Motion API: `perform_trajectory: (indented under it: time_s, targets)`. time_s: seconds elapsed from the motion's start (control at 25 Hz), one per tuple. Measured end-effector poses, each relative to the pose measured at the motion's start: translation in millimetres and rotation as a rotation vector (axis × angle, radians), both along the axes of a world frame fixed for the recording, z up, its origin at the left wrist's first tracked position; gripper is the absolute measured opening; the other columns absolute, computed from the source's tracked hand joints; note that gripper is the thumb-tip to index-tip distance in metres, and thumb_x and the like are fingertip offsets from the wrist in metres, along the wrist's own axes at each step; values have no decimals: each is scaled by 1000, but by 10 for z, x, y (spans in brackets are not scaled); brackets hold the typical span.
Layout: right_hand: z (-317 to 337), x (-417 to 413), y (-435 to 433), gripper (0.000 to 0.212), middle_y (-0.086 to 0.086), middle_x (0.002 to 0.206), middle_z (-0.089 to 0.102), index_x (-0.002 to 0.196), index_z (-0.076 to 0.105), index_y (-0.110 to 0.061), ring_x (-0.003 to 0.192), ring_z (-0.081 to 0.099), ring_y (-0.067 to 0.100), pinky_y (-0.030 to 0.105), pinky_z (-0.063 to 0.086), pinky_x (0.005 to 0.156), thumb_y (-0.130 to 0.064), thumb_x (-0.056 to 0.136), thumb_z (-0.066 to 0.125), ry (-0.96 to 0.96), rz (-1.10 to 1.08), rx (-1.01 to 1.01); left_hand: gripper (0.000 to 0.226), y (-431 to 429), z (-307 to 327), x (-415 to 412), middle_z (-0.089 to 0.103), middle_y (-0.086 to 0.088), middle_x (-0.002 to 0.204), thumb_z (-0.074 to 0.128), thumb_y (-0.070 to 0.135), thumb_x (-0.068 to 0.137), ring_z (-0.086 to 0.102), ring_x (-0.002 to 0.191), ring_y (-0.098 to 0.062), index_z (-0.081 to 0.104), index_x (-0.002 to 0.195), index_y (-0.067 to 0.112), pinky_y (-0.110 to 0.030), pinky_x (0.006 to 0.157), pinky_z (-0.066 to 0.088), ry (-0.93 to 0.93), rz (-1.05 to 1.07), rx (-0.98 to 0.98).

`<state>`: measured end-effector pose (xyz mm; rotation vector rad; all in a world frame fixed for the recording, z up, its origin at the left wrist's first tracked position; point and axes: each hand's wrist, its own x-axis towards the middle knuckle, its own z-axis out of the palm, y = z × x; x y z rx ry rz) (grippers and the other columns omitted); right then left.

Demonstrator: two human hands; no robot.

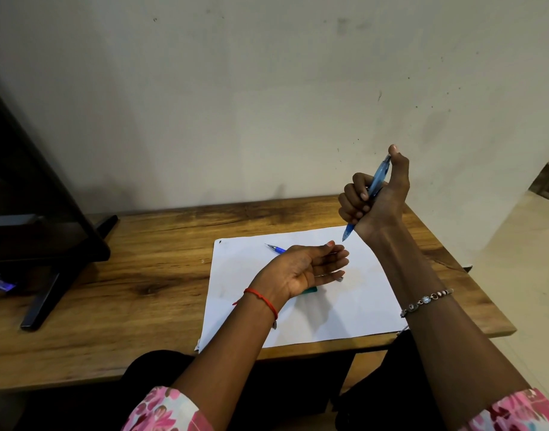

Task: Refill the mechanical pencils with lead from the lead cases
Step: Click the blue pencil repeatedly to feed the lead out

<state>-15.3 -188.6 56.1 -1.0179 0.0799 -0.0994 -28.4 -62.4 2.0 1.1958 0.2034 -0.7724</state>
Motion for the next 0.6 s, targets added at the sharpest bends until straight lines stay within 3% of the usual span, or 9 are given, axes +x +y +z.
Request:
perform_trajectory:
  time_s: [0.6]
  targets:
    - [-14,15,-18,71,-3,33,24,41,36,-11,32,18,11,15,15,42,-64,87,26,-38,12,16,17,-2,-2,18,72,-6,70,53,14,92,70,63,-14,65,86,3,-33,78,54,6,11,-13]
